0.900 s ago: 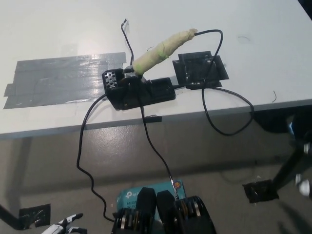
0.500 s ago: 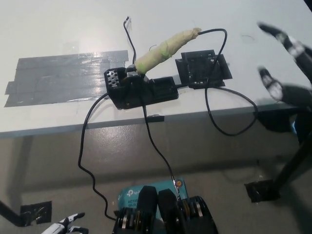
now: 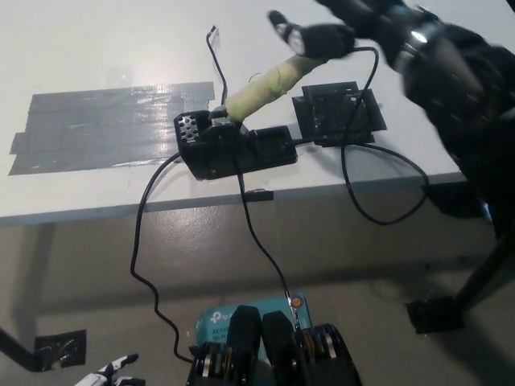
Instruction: The robot uses its right hand to grab the soldering gun kept on the middle of the table and pulls it out of its base and keep it on the right side of the base
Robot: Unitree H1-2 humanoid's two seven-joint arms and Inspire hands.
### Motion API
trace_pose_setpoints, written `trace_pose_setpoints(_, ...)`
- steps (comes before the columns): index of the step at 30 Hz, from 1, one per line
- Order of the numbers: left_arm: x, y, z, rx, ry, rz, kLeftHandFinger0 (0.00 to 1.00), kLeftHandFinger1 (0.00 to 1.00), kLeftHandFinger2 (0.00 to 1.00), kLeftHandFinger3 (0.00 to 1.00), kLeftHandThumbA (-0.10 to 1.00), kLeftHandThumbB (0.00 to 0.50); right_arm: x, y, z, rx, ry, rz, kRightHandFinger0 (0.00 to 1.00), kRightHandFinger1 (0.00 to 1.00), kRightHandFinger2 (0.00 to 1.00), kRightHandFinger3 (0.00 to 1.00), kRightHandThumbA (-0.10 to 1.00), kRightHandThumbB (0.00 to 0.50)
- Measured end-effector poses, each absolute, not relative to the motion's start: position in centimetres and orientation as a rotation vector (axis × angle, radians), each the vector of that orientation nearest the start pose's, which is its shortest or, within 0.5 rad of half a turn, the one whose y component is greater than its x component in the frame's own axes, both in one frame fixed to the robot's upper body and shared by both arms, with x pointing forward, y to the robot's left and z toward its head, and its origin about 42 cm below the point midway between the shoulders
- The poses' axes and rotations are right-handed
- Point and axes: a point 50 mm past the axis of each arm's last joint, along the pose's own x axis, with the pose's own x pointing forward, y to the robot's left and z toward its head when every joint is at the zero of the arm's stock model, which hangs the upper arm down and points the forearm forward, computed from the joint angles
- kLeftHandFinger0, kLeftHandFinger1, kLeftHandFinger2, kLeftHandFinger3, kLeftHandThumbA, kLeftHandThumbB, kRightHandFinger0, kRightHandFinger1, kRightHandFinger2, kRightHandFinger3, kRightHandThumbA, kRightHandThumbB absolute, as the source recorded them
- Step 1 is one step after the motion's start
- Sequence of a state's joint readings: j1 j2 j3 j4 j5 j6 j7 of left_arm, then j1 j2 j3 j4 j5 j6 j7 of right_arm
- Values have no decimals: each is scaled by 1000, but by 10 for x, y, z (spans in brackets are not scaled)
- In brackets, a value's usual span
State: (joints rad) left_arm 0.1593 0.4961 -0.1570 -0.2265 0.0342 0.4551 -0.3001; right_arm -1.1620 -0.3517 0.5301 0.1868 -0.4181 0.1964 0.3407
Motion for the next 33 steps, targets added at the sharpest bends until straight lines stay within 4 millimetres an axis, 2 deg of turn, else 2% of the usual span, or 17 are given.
trace_pose_setpoints(2, 218, 316, 99, 466, 496, -375, 616, 733, 820, 957, 541, 266, 491, -80, 454, -1272, -636, 499, 1000, 1000, 1000, 1000, 396, 252)
trace_pose_setpoints(4, 217, 316, 98, 465, 497, -375, 608, 731, 814, 956, 524, 259, 498, -69, 456, -1352, -639, 504, 1000, 1000, 1000, 1000, 427, 262)
trace_pose_setpoints(8, 217, 315, 98, 460, 498, -373, 599, 725, 806, 956, 524, 253, 513, -52, 448, -1504, -605, 522, 1000, 1000, 1000, 1000, 480, 281)
trace_pose_setpoints(9, 217, 315, 97, 460, 499, -373, 573, 705, 796, 943, 519, 255, 515, -48, 445, -1532, -591, 528, 1000, 1000, 1000, 1000, 502, 293)
trace_pose_setpoints(10, 217, 315, 97, 459, 499, -373, 552, 693, 785, 930, 517, 257, 516, -45, 442, -1549, -581, 534, 1000, 1000, 1000, 1000, 515, 333)
trace_pose_setpoints(12, 217, 315, 97, 459, 498, -373, 549, 689, 781, 927, 521, 261, 520, -37, 430, -1581, -516, 569, 1000, 1000, 1000, 1000, 536, 373)
trace_pose_setpoints(14, 217, 314, 97, 458, 497, -374, 550, 694, 786, 931, 542, 260, 521, -31, 418, -1607, -450, 605, 1000, 1000, 1000, 1000, 656, 426)
trace_pose_setpoints(15, 217, 313, 97, 458, 496, -375, 558, 701, 792, 937, 546, 258, 522, -29, 414, -1621, -421, 618, 1000, 1000, 1000, 1000, 689, 456)
trace_pose_setpoints(16, 217, 312, 97, 459, 496, -376, 562, 703, 795, 940, 546, 258, 522, -28, 411, -1637, -399, 628, 1000, 1000, 1000, 1000, 693, 462)
trace_pose_setpoints(21, 217, 311, 97, 467, 496, -381, 589, 708, 804, 967, 555, 268, 529, -37, 392, -1656, -199, 648, 1000, 1000, 1000, 1000, 703, 484)
trace_pose_setpoints(25, 218, 309, 99, 468, 487, -393, 591, 711, 783, 958, 568, 278, 532, -48, 373, -1639, -56, 661, 1000, 1000, 1000, 1000, 809, 500)
trace_pose_setpoints(28, 219, 308, 99, 472, 485, -400, 562, 690, 766, 948, 566, 278, 533, -52, 369, -1637, 7, 669, 1000, 1000, 1000, 1000, 859, 500)
trace_pose_setpoints(30, 219, 307, 100, 473, 483, -404, 572, 706, 786, 964, 554, 284, 533, -52, 367, -1665, 32, 664, 1000, 1000, 1000, 1000, 815, 500)
trace_pose_setpoints(31, 219, 307, 100, 472, 484, -405, 588, 709, 780, 958, 541, 288, 534, -53, 367, -1677, 41, 661, 1000, 1000, 1000, 1000, 754, 500)
trace_pose_setpoints(33, 219, 306, 99, 469, 486, -406, 597, 711, 779, 959, 534, 286, 535, -55, 366, -1695, 61, 656, 1000, 1000, 1000, 1000, 730, 500)
